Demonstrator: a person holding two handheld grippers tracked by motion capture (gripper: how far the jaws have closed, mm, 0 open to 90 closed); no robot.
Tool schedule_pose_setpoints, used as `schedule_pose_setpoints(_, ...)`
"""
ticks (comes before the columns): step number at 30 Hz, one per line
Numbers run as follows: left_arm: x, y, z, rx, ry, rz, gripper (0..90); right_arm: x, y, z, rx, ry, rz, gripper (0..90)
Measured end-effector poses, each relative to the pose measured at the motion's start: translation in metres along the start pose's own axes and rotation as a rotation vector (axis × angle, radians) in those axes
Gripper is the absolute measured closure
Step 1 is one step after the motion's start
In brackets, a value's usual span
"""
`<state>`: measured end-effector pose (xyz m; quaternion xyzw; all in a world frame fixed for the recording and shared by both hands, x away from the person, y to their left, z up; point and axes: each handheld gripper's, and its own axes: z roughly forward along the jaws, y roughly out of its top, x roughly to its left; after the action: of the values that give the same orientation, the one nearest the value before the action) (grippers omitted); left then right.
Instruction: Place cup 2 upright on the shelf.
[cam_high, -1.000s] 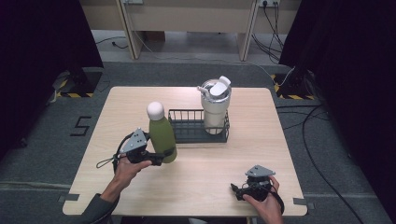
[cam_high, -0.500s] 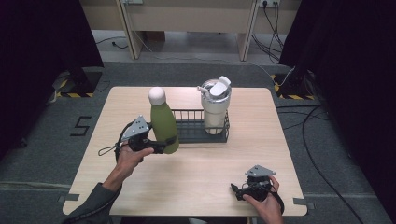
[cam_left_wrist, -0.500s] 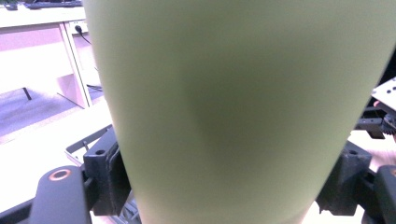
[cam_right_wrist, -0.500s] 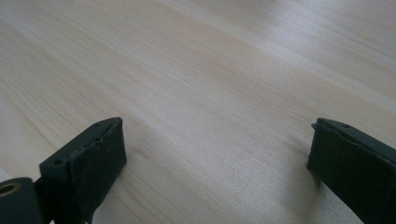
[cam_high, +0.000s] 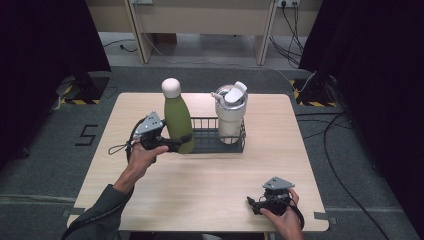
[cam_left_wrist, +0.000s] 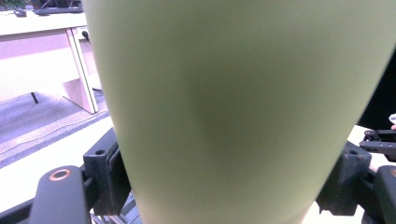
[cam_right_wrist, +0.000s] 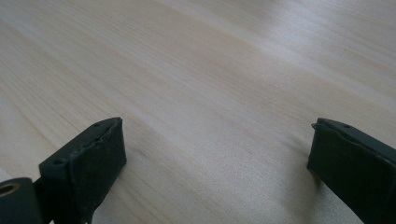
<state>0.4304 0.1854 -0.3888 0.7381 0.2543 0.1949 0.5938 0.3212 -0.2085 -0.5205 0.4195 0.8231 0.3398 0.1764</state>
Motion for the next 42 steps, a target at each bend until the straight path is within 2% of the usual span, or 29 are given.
schedule_pose_setpoints(12,0.013,0.013,0.017,0.006,0.017,0.001,20.8,0.000,0.000,0.000,-0.002,0.000,-0.002,4.3)
schedule_pose_setpoints(24,0.027,0.016,0.035,0.016,0.053,-0.002,20.8,0.000,0.000,0.000,0.001,0.000,0.002,4.3)
schedule_pose_setpoints(31,0.036,0.017,0.043,0.002,0.071,-0.022,20.8,0.000,0.000,0.000,0.000,-0.001,-0.002,4.3)
schedule_pose_setpoints(42,0.038,0.016,0.058,0.012,0.083,-0.016,20.8,0.000,0.000,0.000,-0.001,0.000,-0.003,4.3)
